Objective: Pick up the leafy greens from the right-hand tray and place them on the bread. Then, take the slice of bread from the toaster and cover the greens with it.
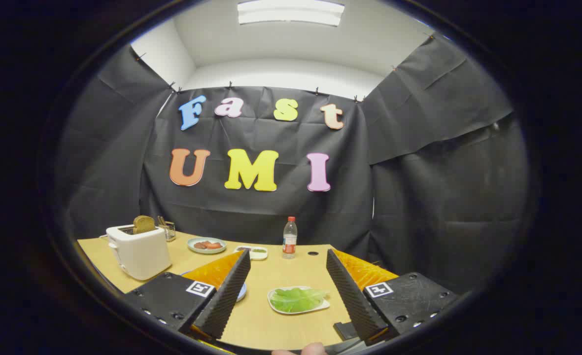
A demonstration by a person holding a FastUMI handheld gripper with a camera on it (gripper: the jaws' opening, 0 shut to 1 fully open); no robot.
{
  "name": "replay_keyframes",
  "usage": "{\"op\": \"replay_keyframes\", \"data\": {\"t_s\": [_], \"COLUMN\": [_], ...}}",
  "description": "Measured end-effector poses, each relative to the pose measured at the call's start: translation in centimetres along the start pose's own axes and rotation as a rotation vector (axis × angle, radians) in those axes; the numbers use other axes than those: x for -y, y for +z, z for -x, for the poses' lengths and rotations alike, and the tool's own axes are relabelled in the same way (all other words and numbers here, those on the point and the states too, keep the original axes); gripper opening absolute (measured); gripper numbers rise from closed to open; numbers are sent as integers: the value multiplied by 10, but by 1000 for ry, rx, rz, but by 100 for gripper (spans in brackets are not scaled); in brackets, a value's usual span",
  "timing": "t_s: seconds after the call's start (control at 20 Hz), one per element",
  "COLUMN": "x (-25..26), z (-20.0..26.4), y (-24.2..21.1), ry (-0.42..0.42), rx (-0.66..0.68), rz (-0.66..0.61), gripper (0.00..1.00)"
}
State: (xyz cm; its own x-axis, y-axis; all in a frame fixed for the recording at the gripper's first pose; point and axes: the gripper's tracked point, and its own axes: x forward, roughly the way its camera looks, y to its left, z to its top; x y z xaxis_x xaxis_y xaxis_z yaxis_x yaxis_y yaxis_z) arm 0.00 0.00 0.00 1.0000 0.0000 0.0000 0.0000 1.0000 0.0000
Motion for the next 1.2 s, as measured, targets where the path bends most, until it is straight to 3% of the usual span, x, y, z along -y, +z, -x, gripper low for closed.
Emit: {"op": "replay_keyframes", "data": {"t_s": [0.8, 1.2], "x": [10, 42], "z": [-4, -30], "y": [10, -3], "ry": [-13, -27], "rx": [17, -24], "rz": [-1, -41], "gripper": [95, 95]}}
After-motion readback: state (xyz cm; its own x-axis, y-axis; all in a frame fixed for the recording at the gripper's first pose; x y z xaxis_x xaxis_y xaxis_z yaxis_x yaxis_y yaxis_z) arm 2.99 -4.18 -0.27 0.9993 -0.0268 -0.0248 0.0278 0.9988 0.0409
